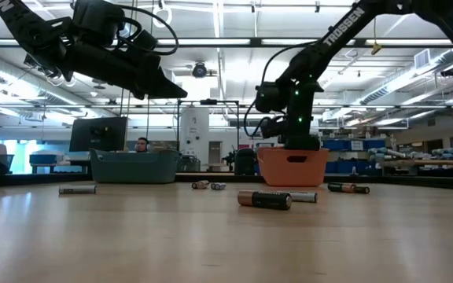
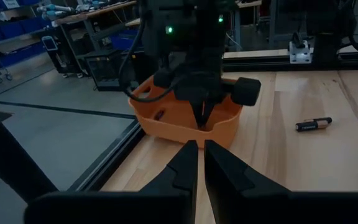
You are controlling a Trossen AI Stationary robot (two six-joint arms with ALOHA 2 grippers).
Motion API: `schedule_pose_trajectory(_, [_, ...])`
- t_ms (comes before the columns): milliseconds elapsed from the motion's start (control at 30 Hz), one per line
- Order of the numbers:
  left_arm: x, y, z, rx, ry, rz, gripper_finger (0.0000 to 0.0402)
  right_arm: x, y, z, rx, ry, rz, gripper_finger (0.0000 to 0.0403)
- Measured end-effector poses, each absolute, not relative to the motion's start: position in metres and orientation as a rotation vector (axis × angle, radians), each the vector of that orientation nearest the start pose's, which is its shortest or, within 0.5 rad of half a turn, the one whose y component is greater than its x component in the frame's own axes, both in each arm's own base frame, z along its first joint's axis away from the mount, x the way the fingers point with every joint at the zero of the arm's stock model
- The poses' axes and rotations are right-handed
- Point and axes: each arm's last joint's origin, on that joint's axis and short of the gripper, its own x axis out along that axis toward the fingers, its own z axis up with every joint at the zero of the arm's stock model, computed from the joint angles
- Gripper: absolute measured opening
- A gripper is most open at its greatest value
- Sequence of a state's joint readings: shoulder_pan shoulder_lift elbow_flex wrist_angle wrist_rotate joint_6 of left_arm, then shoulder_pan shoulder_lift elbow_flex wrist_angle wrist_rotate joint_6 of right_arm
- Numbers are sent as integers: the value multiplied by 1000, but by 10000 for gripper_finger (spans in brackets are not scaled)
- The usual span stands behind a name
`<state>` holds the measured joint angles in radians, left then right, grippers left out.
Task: Sort batteries
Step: Put the small black battery into the orange bin
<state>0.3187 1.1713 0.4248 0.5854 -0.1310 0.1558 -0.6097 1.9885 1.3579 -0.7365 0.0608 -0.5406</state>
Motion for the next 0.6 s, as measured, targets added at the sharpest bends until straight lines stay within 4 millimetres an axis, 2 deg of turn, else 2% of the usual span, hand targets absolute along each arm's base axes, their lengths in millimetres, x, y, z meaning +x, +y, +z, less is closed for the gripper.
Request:
schedule_pose_trajectory(300, [220, 77, 209, 138, 197, 435, 35, 310, -221, 154, -53, 1408, -174, 52])
schedule_pose_trajectory(600, [220, 77, 209, 138, 197, 435, 35, 310, -222, 154, -51, 1404, -184, 83])
